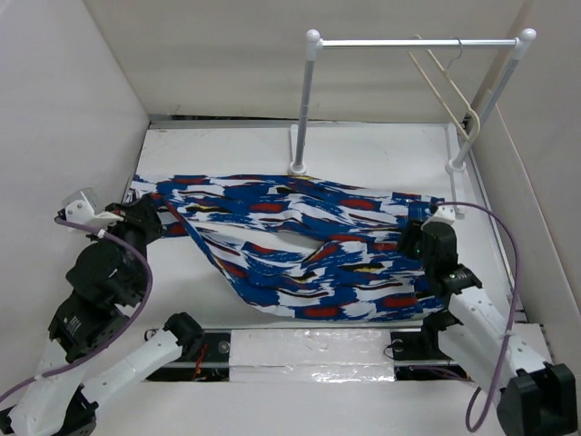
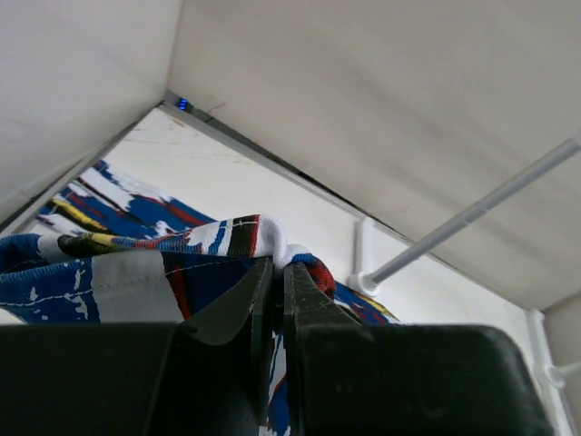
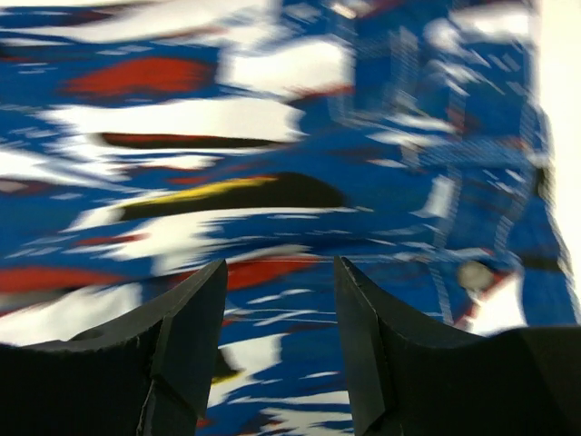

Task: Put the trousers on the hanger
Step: Flatten out the trousers at the center of the board.

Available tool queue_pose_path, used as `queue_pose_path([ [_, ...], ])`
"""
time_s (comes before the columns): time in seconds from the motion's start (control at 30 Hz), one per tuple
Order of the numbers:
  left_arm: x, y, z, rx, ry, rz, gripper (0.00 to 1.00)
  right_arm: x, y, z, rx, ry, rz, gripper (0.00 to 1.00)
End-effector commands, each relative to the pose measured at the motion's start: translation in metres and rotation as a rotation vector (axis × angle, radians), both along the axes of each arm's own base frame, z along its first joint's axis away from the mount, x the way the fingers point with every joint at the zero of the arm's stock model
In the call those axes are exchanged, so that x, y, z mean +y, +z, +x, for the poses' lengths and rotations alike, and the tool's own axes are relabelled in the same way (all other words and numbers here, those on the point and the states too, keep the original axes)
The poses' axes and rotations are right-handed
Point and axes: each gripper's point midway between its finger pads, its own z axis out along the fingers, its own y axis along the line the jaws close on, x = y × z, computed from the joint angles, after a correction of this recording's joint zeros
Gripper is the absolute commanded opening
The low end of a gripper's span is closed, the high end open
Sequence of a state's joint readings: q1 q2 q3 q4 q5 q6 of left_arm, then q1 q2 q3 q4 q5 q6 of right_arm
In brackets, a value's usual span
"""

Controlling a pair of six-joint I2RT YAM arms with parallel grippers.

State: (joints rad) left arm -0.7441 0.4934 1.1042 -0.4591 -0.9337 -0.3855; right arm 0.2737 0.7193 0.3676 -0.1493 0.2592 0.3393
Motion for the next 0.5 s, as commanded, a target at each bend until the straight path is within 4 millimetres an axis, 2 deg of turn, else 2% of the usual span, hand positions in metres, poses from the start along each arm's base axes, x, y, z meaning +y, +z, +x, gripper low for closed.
queue_pose_path([
  [0.0, -0.020, 0.012, 0.001, -0.056, -0.119, -0.023, 0.00, -0.011, -0.011, 0.011, -0.002, -0.052, 0.107, 0.56],
  [0.03, -0.022, 0.013, 0.001, -0.068, -0.136, -0.029, 0.00, -0.016, -0.006, 0.020, -0.043, -0.064, 0.124, 0.56],
  [0.07, -0.025, 0.009, 0.000, -0.071, -0.153, -0.029, 0.00, -0.030, -0.016, 0.024, -0.021, -0.105, 0.133, 0.56],
  [0.13, -0.028, 0.008, -0.002, -0.081, -0.179, -0.025, 0.00, -0.036, -0.017, 0.037, -0.025, -0.113, 0.170, 0.55],
  [0.2, -0.025, 0.008, -0.006, -0.094, -0.187, -0.030, 0.00, -0.048, -0.032, 0.050, 0.034, -0.158, 0.188, 0.53],
  [0.23, -0.023, 0.009, -0.009, -0.104, -0.189, -0.027, 0.00, -0.052, -0.033, 0.059, 0.031, -0.164, 0.194, 0.53],
  [0.27, -0.020, 0.009, -0.012, -0.117, -0.190, -0.033, 0.00, -0.050, -0.036, 0.066, 0.037, -0.147, 0.214, 0.47],
  [0.3, -0.018, 0.009, -0.014, -0.121, -0.190, -0.032, 0.00, -0.050, -0.056, 0.069, 0.095, -0.141, 0.239, 0.39],
  [0.33, -0.016, 0.007, -0.016, -0.121, -0.190, -0.029, 0.00, -0.053, -0.047, 0.085, 0.076, -0.135, 0.253, 0.36],
  [0.37, -0.014, 0.006, -0.019, -0.128, -0.191, -0.034, 0.00, -0.053, -0.056, 0.091, 0.100, -0.122, 0.290, 0.36],
  [0.47, -0.012, 0.000, -0.022, -0.129, -0.201, -0.039, 0.00, -0.060, -0.042, 0.113, 0.069, -0.119, 0.299, 0.38],
])
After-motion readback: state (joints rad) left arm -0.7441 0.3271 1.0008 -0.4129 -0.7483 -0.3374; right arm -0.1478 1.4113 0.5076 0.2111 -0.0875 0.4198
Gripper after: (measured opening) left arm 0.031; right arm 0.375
